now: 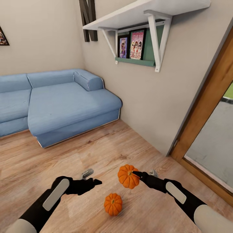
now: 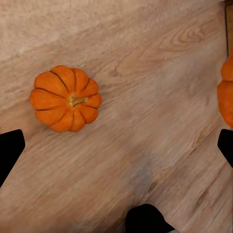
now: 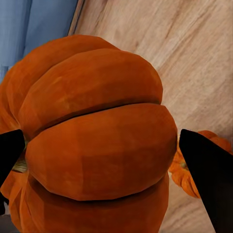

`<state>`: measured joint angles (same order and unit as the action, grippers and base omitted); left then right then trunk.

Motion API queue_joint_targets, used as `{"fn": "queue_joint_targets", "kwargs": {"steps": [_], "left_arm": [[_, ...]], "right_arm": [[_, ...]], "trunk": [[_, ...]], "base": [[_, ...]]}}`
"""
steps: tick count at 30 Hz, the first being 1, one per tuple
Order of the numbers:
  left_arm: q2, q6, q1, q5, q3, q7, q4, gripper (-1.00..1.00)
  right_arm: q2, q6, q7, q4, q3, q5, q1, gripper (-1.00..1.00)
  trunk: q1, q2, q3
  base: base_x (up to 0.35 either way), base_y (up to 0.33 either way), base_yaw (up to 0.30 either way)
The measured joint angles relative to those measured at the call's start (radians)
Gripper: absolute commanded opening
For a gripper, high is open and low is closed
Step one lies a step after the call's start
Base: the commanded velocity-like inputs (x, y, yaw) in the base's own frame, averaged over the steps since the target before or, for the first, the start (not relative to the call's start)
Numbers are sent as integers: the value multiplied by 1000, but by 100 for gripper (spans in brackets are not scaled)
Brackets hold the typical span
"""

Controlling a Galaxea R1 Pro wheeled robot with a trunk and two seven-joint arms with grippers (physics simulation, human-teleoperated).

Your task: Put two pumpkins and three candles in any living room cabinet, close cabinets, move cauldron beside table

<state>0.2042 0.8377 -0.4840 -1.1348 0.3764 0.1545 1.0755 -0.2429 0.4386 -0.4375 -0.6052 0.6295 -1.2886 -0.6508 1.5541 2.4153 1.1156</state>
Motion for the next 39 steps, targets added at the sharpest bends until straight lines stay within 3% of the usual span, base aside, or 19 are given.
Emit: {"fn": "queue_joint_targets", "kwargs": {"steps": [6,11,15,19,24,28,31,39], "left_arm": [[-4,-8,0,8,-6,-10,-35,100],[5,-10,0,14,-12,-171,-64,100],[6,-31,-1,66,-14,-258,-118,100],[8,-45,-2,85,-15,-335,-131,100],[18,-72,-2,88,-17,-358,-132,100],[23,-83,-2,88,-17,-370,-133,100],[25,-85,-2,90,-18,-423,-133,100],[27,-112,-2,93,-18,-470,-149,100]], "right_arm": [[0,2,-20,-2,0,-2,0,-100],[0,3,-84,-2,0,-1,0,-100],[0,4,-138,-3,0,1,0,-100],[-1,5,-148,-4,1,2,0,-100],[0,7,-149,-13,4,1,0,-100],[-1,52,-148,-111,6,-4,0,-100],[-2,83,-147,-209,3,-11,0,-100],[-32,92,-153,-261,3,-17,1,-100]], "trunk": [[23,42,18],[42,77,32],[48,85,47],[49,86,62],[52,87,81],[53,88,97],[55,89,108],[58,91,139]], "base": [[0,0,-34],[0,0,-59],[0,0,-7],[0,0,0],[0,0,0],[0,0,0],[0,0,0],[0,0,0]]}}
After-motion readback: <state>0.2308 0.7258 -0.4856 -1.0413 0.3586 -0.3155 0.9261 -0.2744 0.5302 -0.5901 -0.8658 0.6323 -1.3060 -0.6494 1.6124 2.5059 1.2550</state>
